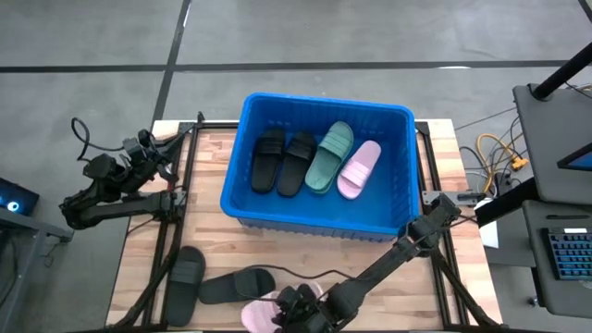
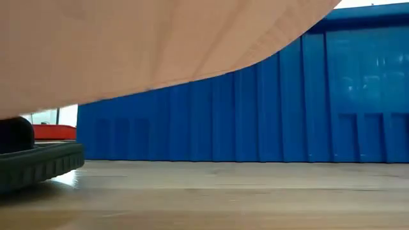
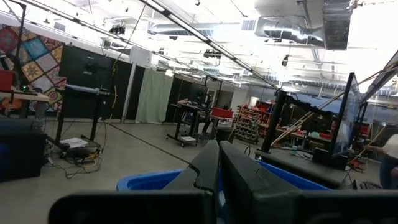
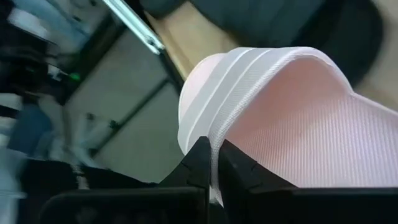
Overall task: Pick and place slides into bin
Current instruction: Put the pink slide into the blue bin
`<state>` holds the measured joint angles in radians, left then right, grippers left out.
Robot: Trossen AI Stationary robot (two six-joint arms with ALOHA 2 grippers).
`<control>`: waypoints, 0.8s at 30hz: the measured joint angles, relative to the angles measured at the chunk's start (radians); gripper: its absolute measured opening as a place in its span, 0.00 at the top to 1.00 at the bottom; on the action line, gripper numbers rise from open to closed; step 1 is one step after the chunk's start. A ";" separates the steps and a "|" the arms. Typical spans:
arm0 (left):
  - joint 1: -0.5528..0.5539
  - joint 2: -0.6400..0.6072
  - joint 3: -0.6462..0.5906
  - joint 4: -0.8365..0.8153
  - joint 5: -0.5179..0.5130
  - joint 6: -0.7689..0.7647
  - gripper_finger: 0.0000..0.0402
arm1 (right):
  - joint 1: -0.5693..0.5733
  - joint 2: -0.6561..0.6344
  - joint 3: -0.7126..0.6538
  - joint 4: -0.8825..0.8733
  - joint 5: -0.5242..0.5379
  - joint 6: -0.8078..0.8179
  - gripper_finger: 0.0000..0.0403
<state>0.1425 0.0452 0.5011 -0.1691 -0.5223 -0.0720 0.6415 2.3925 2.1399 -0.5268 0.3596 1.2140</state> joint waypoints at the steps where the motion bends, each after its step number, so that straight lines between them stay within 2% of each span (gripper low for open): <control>1: 0.000 0.000 0.000 0.001 0.000 0.000 1.00 | 0.000 -0.004 0.012 -0.031 0.000 -0.001 0.98; 12: 0.000 0.000 0.000 -0.006 0.024 -0.003 1.00 | -0.042 -0.155 0.150 -0.373 -0.019 -0.098 0.98; 19: 0.000 0.000 0.001 -0.004 0.028 -0.106 1.00 | -0.134 -0.386 0.156 -0.378 -0.018 -0.377 0.98; 24: 0.000 -0.001 0.000 -0.004 0.108 -0.107 1.00 | -0.215 -0.523 0.135 -0.463 -0.025 -0.534 0.98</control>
<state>0.1423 0.0441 0.5007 -0.1731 -0.4148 -0.1795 0.4261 1.8693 2.2753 -0.9896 0.3350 0.6802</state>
